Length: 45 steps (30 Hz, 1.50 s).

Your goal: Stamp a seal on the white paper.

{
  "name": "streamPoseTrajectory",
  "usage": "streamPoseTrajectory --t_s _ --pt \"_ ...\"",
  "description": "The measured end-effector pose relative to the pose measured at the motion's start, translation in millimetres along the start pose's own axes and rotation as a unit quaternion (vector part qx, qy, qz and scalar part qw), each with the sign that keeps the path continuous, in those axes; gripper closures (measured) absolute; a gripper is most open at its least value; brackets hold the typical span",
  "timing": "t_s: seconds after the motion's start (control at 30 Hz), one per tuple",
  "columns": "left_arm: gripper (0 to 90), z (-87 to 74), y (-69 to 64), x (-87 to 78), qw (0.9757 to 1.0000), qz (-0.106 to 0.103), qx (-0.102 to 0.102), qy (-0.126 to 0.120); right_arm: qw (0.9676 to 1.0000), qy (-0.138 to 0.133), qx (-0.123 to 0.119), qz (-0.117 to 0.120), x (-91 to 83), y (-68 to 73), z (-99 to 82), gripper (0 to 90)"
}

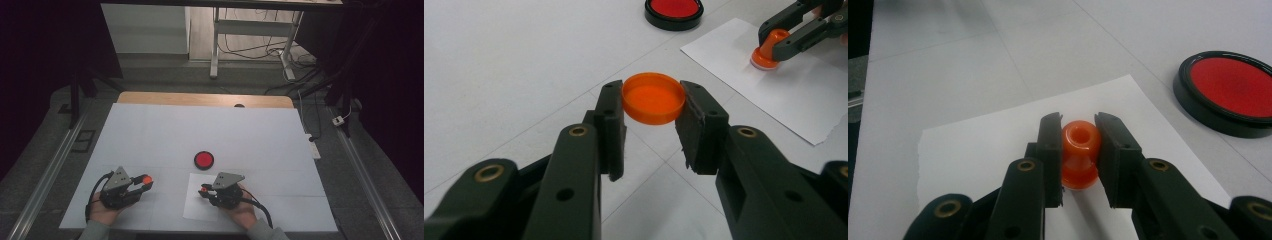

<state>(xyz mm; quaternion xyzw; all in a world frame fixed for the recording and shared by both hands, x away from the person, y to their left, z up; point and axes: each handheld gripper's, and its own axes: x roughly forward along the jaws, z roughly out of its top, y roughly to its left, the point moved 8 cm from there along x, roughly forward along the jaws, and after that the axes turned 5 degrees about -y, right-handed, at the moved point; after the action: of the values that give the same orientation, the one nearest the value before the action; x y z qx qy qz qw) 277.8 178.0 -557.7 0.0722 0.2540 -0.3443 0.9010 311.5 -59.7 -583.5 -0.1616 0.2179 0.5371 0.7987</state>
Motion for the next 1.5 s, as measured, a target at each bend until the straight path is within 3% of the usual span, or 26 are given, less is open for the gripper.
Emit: streamPoseTrajectory --t_s 1.5 --pt "64.7 1.4 0.8 -2.0 1.0 0.003 -0.003 -0.004 1.0 -0.004 0.002 -0.001 0.2 0.4 0.0 72.6"
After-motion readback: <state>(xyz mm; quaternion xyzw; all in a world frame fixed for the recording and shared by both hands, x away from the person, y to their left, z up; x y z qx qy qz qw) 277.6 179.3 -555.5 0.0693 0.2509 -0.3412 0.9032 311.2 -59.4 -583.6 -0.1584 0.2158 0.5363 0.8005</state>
